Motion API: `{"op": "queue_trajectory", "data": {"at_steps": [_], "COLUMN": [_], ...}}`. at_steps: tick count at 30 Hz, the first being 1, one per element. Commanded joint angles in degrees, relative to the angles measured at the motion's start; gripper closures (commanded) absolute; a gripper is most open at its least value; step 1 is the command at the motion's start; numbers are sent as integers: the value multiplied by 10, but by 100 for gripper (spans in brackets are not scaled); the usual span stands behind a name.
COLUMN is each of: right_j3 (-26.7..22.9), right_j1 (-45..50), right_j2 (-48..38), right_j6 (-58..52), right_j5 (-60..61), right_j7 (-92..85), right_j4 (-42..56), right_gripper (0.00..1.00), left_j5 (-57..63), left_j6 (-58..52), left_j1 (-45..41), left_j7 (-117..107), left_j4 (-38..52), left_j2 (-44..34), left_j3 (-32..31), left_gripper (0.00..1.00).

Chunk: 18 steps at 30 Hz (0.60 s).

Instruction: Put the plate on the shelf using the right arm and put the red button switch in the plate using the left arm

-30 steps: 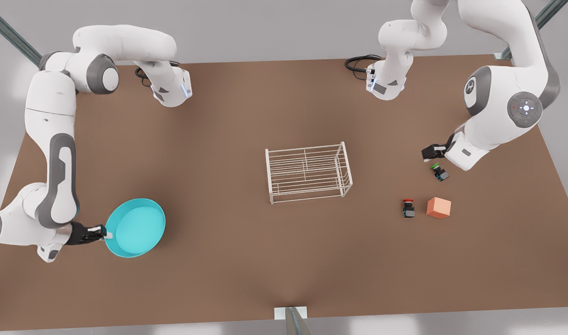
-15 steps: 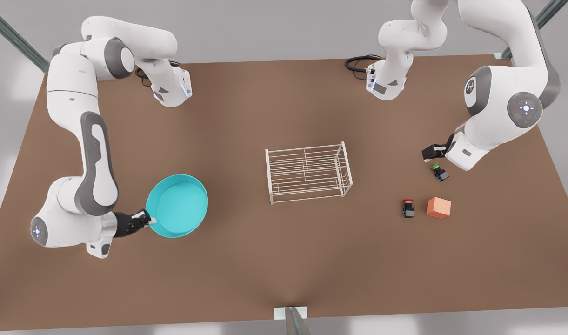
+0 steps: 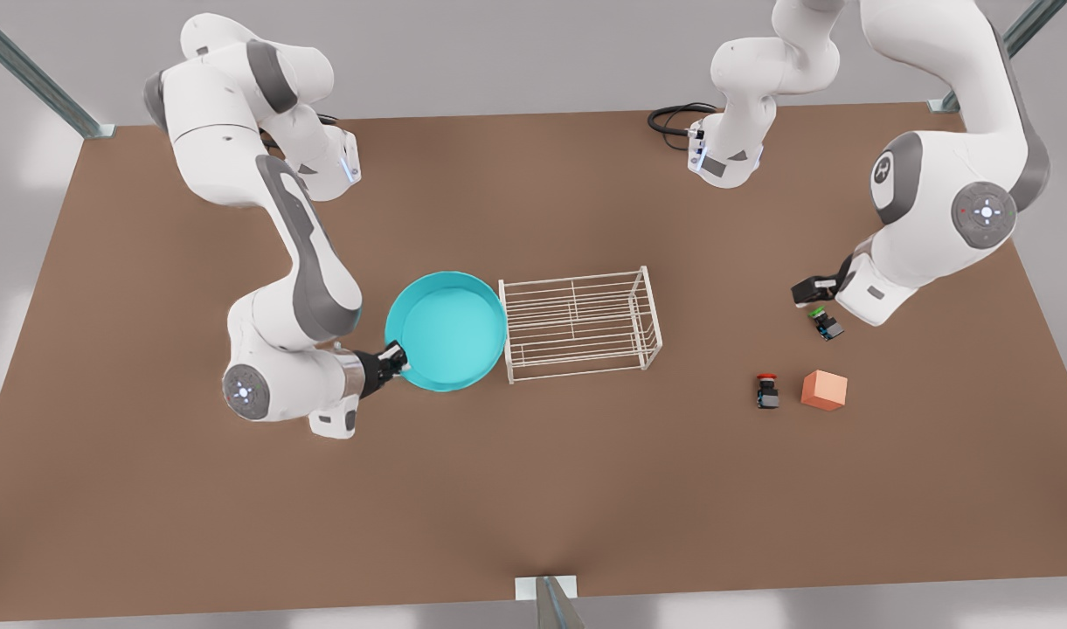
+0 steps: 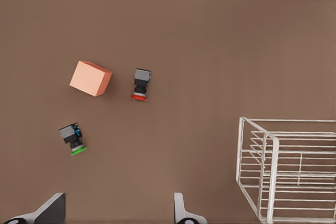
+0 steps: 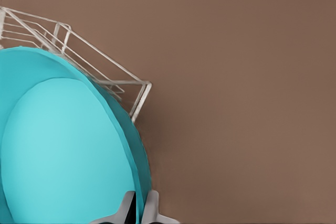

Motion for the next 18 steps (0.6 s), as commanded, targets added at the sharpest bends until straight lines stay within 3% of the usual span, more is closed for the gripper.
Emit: {"op": "queue_trajectory", "data": {"at_steps": [1, 2, 5, 9, 18], "right_j3": [5, 6, 7, 13, 24], "right_j1": [15, 30, 62, 84, 162], "right_j2": [-2, -1, -11, -42, -47], "right_j6": [2, 6, 40, 105, 196], "right_j5": [14, 14, 13, 14, 35], "right_j7": [220, 222, 248, 285, 386], "right_j4": [0, -1, -35, -111, -117], "right_gripper": [78, 78, 78, 78, 78], "left_j5": [2, 0, 4, 5, -8], "left_j6": [15, 19, 165, 225, 356], "left_j1": [-12, -12, -46, -23, 31], "left_j7": [1, 1, 87, 151, 161], "left_j4": [-4, -7, -113, -69, -95], "left_j2": [7, 11, 14, 117, 192], "left_j3": [-5, -5, -9, -6, -6], "left_gripper": [0, 0, 0, 0, 0]}}
